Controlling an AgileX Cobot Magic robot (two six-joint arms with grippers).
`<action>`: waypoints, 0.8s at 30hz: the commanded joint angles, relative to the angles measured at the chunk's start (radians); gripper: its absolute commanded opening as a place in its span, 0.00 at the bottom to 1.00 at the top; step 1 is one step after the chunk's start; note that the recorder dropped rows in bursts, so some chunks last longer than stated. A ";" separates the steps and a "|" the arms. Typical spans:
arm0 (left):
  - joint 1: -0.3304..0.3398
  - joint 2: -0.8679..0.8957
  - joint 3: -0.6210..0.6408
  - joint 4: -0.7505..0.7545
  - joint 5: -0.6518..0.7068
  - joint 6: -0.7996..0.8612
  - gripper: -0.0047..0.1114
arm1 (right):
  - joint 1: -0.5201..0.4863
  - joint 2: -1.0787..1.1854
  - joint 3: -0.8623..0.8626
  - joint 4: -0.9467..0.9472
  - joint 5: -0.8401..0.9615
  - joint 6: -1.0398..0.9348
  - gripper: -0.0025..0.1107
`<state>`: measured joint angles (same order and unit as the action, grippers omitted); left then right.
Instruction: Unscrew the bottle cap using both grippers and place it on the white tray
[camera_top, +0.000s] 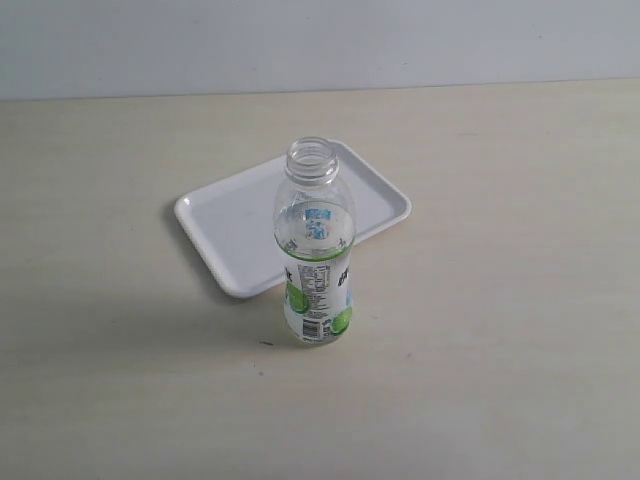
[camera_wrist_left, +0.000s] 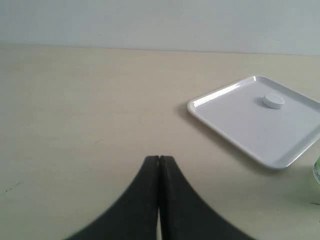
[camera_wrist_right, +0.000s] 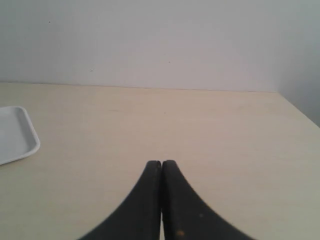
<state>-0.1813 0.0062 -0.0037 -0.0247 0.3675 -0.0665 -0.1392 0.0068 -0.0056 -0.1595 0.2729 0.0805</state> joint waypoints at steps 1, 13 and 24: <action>0.000 -0.006 0.004 0.001 -0.011 -0.008 0.04 | -0.008 -0.007 0.006 0.005 -0.001 0.050 0.02; 0.000 -0.006 0.004 0.001 -0.011 -0.008 0.04 | -0.008 -0.007 0.006 0.001 0.004 0.053 0.02; 0.000 -0.006 0.004 0.001 -0.011 -0.008 0.04 | -0.008 -0.007 0.006 0.003 0.004 0.053 0.02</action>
<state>-0.1813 0.0062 -0.0037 -0.0247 0.3675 -0.0665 -0.1392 0.0068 -0.0056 -0.1571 0.2805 0.1292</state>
